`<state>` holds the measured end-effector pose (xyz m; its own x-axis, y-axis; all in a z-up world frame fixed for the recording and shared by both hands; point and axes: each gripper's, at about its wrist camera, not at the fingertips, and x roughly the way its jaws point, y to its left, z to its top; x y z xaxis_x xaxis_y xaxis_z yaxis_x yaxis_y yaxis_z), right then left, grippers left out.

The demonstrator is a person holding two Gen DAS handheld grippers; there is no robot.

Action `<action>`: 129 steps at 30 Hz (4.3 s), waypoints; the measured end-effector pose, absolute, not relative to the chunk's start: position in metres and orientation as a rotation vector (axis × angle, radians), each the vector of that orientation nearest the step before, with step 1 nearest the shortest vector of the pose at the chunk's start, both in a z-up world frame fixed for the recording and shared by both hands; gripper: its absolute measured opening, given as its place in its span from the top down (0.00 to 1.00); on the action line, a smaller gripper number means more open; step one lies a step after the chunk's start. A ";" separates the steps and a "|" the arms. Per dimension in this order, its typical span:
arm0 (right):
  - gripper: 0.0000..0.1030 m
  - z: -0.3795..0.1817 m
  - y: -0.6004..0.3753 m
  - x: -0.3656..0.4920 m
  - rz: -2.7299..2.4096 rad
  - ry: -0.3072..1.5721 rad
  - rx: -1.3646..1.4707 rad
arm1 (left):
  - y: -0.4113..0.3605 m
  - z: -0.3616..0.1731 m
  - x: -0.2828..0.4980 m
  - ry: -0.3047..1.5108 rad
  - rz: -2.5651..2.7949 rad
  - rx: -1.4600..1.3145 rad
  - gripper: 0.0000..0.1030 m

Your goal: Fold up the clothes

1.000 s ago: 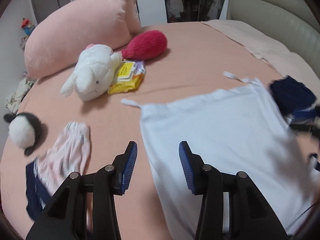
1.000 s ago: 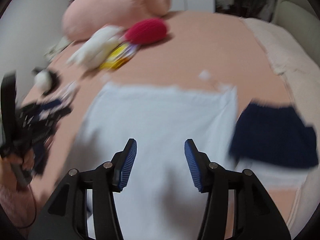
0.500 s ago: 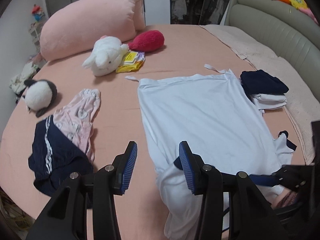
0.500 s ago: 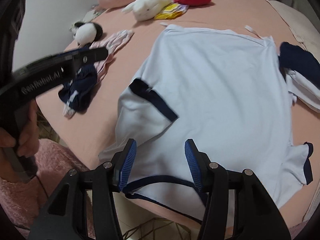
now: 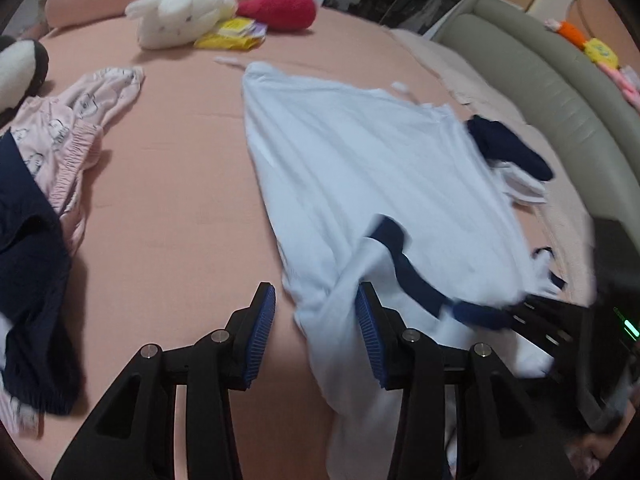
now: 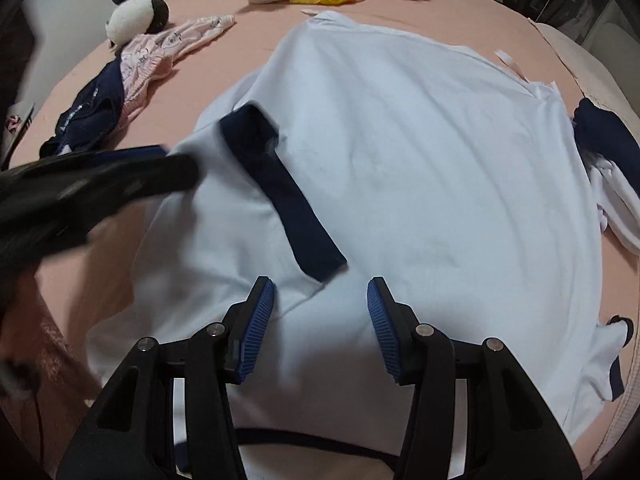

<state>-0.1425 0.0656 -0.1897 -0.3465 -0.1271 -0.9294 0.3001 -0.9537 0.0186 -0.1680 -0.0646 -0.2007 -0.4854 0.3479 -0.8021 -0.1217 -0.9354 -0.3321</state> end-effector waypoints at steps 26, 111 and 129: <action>0.52 -0.189 0.143 -0.068 -2.462 -0.010 1.638 | -0.033 -0.220 -0.078 -0.171 2.546 -1.615 0.62; 0.59 -0.191 0.280 -0.013 -2.612 -0.251 1.642 | 0.153 -0.219 -0.131 -0.212 2.187 -1.425 0.88; 0.59 -0.178 0.277 -0.010 -2.683 -0.181 1.630 | 0.162 -0.189 -0.117 0.076 2.280 -1.337 0.91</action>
<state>-0.0101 0.2773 -0.1779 -0.4628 -0.0572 -0.8846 -0.0621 -0.9934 0.0967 -0.1170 0.1623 -0.1885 -0.3983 0.3842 -0.8329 -0.4392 -0.8771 -0.1946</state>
